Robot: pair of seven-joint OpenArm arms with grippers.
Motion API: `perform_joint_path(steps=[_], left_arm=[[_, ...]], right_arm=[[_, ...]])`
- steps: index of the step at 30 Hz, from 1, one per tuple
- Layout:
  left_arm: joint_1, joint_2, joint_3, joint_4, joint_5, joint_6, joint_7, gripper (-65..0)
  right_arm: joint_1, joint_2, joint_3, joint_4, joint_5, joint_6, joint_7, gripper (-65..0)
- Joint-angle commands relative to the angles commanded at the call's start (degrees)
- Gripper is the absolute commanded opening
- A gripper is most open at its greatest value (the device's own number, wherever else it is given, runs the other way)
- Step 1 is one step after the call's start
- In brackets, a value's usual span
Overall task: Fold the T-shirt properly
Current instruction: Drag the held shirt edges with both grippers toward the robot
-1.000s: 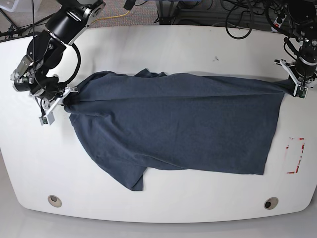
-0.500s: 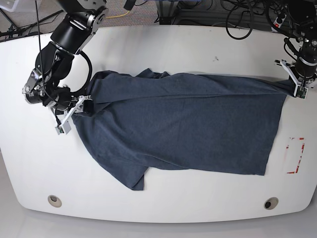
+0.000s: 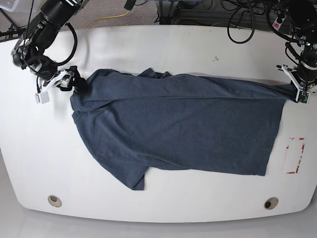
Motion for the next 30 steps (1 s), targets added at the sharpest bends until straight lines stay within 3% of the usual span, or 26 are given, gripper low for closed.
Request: perform_joint_path(steps=[5, 18, 30], left_arm=[[0.0, 0.09, 0.09, -1.32, 0.0, 0.0, 0.0, -62.9], [-0.09, 0.0, 0.09, -2.37, 0.0, 0.0, 0.0, -62.9], [-0.09, 0.0, 0.09, -2.37, -0.09, 0.0, 0.0, -63.1]], right_arm=[[-3.25, -1.49, -0.35, 0.0, 1.41, 0.0, 0.09, -16.6], [-2.2, -8.62, -1.41, -0.09, -7.65, 0.0, 0.09, -16.8], [-3.52, -10.11, -5.19, 0.26, -9.93, 0.0, 0.09, -17.0]])
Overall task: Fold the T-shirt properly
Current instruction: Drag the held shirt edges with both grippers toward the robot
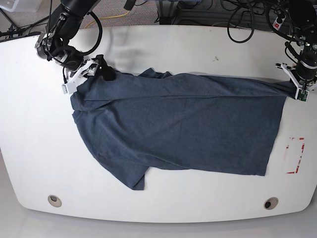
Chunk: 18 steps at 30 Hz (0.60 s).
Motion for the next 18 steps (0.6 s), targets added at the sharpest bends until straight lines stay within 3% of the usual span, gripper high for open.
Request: perform_joint_path(steps=[8, 13, 18], left_arm=[[0.0, 0.09, 0.0, -0.09, 0.0, 0.0, 0.0, -63.1], [0.0, 0.09, 0.0, -0.09, 0.0, 0.0, 0.0, -63.1], [0.0, 0.09, 0.0, -0.09, 0.0, 0.0, 0.0, -63.1]], right_arm=[[-0.97, 0.0, -0.09, 0.0, -0.09, 0.0, 0.09, -18.1], [-0.88, 0.09, -0.09, 0.09, 0.53, 0.0, 0.09, -34.6], [-1.32, 0.26, -0.09, 3.87, 0.09, 0.0, 0.09, -41.5]])
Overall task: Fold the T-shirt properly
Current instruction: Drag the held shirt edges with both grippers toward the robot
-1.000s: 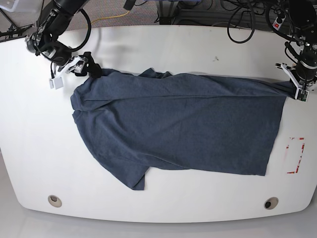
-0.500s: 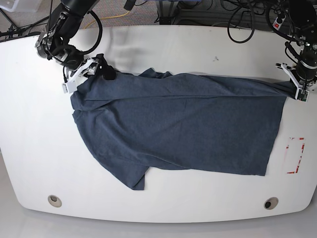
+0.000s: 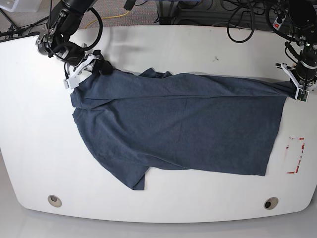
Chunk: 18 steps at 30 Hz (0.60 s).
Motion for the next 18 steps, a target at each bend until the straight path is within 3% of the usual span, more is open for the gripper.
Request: perform_joint_path(steps=[4, 8, 10, 15, 18], left_arm=[[0.0, 0.09, 0.0, 0.0, 0.0, 0.0, 0.0, -63.1], [0.0, 0.09, 0.0, 0.0, 0.0, 0.0, 0.0, -63.1], [0.0, 0.09, 0.0, 0.0, 0.0, 0.0, 0.0, -63.1], [0.0, 0.09, 0.0, 0.0, 0.0, 0.0, 0.0, -63.1], [0.0, 0.09, 0.0, 0.09, 0.0, 0.0, 0.0, -63.1]], right_arm=[[-0.09, 0.26, 0.0, 0.7, -0.09, 0.0, 0.0, -52.2], [0.18, 0.88, 0.0, 0.35, -0.09, 0.0, 0.0, -57.5], [0.35, 0.88, 0.0, 0.35, -0.09, 0.0, 0.0, -56.1], [0.53, 0.79, 0.0, 0.18, -0.09, 0.0, 2.2, -41.9], [1.49, 0.62, 0.0, -1.67, -0.09, 0.0, 2.2, -42.2]])
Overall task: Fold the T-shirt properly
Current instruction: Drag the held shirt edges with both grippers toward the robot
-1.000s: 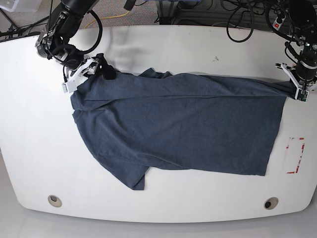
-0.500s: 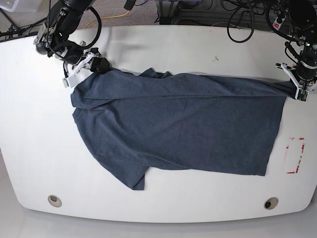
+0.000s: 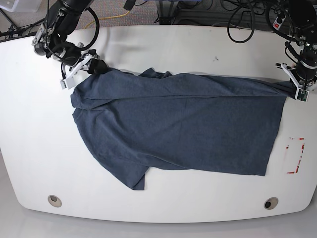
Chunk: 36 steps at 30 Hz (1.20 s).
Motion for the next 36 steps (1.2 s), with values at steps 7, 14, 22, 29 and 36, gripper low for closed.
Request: perform_joint_path(steps=[7, 14, 22, 29, 36], left_arm=[[0.0, -0.09, 0.0, 0.0, 0.0, 0.0, 0.0, -63.2], [0.0, -0.09, -0.09, 0.0, 0.0, 0.0, 0.0, -63.2], [0.0, 0.18, 0.26, 0.88, 0.0, 0.0, -5.19, -63.2], [0.0, 0.26, 1.76, 3.16, 0.0, 0.18, -9.14, -63.1], [-1.76, 0.26, 1.49, 3.34, 0.0, 0.18, -9.14, -63.2]], right_arm=[[1.32, 0.26, 0.0, -5.54, -0.09, 0.0, 0.35, -56.0], [0.62, 0.26, 0.0, -1.93, 0.0, 0.0, 0.79, -65.0], [-7.47, 0.44, 0.18, 13.1, 0.44, 0.0, 0.7, -65.0], [-13.1, 3.78, 0.35, 23.38, 0.53, 0.0, -2.51, -65.0], [-17.76, 8.09, 0.44, 24.97, 0.53, 0.0, -2.51, -65.0]])
